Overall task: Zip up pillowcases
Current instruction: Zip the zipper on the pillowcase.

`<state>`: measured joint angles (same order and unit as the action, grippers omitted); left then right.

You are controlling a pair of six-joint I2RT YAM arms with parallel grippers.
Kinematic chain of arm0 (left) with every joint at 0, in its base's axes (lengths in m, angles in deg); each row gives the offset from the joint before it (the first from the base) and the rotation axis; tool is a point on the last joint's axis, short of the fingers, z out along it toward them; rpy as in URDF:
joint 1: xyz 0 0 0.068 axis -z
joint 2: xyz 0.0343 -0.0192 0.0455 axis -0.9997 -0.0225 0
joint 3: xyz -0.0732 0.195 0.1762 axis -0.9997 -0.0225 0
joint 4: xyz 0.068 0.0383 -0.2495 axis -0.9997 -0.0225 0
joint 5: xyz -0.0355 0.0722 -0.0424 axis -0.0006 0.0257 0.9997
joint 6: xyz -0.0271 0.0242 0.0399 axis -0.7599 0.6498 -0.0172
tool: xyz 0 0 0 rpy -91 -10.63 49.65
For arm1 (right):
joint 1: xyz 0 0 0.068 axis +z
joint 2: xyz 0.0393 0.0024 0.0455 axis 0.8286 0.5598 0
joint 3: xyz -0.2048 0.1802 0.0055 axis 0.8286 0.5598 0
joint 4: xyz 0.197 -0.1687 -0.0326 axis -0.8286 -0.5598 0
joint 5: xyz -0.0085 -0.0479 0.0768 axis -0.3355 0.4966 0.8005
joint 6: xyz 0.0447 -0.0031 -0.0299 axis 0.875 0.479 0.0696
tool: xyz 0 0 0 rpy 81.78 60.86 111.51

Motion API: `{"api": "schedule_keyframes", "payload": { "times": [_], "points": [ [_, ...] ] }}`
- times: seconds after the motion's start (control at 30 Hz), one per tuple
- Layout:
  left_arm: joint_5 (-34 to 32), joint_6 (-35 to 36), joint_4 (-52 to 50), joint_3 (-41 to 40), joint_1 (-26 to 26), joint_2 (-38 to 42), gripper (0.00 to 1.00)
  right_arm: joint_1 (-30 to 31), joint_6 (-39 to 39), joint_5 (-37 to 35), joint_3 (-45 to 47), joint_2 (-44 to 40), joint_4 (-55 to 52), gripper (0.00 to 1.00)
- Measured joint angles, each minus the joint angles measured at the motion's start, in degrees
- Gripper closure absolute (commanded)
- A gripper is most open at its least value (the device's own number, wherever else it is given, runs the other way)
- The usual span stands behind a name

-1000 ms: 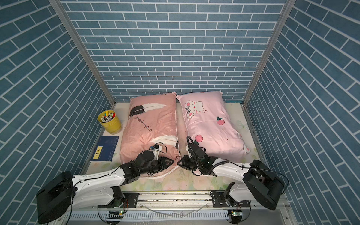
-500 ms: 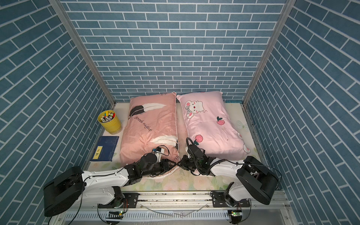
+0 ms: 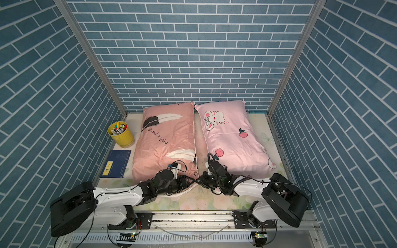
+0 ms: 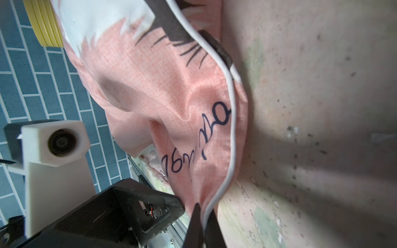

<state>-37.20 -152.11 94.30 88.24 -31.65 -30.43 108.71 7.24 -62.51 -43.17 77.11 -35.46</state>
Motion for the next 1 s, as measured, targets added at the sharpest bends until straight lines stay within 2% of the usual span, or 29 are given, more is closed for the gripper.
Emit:
{"api": "schedule_keyframes", "payload": {
  "times": [0.37,1.0],
  "points": [
    [0.0,-0.6,1.8,0.0,1.0,-2.0,0.51,0.0,0.9,0.0,0.2,-0.3,2.8,1.0],
    [0.0,-2.4,4.3,0.1,1.1,-2.5,0.6,0.0,0.9,-0.7,0.7,-0.5,2.4,1.0]
  ]
}}
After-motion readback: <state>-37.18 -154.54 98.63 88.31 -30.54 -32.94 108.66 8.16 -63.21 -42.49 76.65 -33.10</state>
